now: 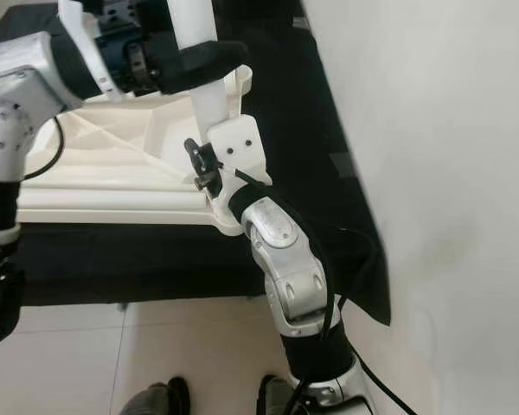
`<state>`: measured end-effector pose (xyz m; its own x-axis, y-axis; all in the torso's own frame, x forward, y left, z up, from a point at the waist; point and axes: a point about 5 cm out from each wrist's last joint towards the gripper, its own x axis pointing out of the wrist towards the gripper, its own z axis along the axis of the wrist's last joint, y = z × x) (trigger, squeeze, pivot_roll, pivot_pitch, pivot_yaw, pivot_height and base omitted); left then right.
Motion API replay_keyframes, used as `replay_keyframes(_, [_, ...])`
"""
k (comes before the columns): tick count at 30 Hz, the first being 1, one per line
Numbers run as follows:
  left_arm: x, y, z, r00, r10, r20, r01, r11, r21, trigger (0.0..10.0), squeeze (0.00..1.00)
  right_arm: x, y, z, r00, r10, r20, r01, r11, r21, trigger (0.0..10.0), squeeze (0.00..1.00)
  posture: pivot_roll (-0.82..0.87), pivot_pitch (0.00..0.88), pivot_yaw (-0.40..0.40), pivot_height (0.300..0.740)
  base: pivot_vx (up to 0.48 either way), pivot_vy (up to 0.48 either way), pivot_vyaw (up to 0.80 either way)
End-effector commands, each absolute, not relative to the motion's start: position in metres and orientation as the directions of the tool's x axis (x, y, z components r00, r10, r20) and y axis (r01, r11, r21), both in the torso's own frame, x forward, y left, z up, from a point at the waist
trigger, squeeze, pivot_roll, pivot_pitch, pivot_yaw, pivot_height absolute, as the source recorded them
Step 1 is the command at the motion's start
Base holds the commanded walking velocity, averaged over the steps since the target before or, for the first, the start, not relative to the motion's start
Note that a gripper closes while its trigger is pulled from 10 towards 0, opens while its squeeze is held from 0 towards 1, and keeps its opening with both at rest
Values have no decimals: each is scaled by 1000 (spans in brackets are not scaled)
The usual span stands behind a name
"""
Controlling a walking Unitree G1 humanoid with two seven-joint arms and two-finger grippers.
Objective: Building children table
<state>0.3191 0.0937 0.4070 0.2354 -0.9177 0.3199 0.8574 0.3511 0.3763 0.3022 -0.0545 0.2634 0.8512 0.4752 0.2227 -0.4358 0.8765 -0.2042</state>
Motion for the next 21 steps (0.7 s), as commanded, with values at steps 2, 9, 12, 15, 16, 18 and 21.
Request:
replay_keyframes(2, [323, 93, 408, 237, -919, 314, 854, 351, 383, 0, 0, 300, -41, 250, 829, 536, 163, -512, 843, -166, 10000, 0, -25, 213, 41, 740, 0, 0, 0])
replay_keyframes(9, [324, 86, 409, 201, -929, 311, 865, 317, 388, 0, 0, 301, -42, 249, 832, 531, 160, -508, 846, -161, 10000, 0, -22, 224, 44, 740, 0, 0, 0])
replay_keyframes(12, [322, 82, 408, 175, -936, 306, 876, 290, 384, 0, 0, 302, -44, 249, 835, 526, 158, -504, 848, -160, 10000, 0, -22, 224, 44, 740, 0, 0, 0])
replay_keyframes(15, [322, 81, 408, 165, -937, 307, 881, 280, 382, 0, 0, 303, -44, 249, 837, 524, 158, -503, 850, -159, 10000, 0, -22, 224, 44, 740, 0, 0, 0])
replay_keyframes(16, [320, 78, 407, 153, -942, 300, 885, 266, 383, 0, 0, 305, -46, 250, 833, 531, 156, -510, 846, -157, 10000, 0, -15, 229, 44, 740, 0, 0, 0])
replay_keyframes(18, [320, 77, 406, 149, -943, 297, 886, 261, 383, 0, 0, 306, -47, 250, 829, 536, 156, -516, 843, -155, 10000, 16, -15, 229, 44, 740, 0, 0, 0])
replay_keyframes(21, [319, 75, 404, 139, -946, 292, 891, 249, 379, 0, 0, 310, -52, 256, 801, 575, 167, -553, 817, -163, 10000, 1000, -19, 234, 46, 740, 0, 0, 0])
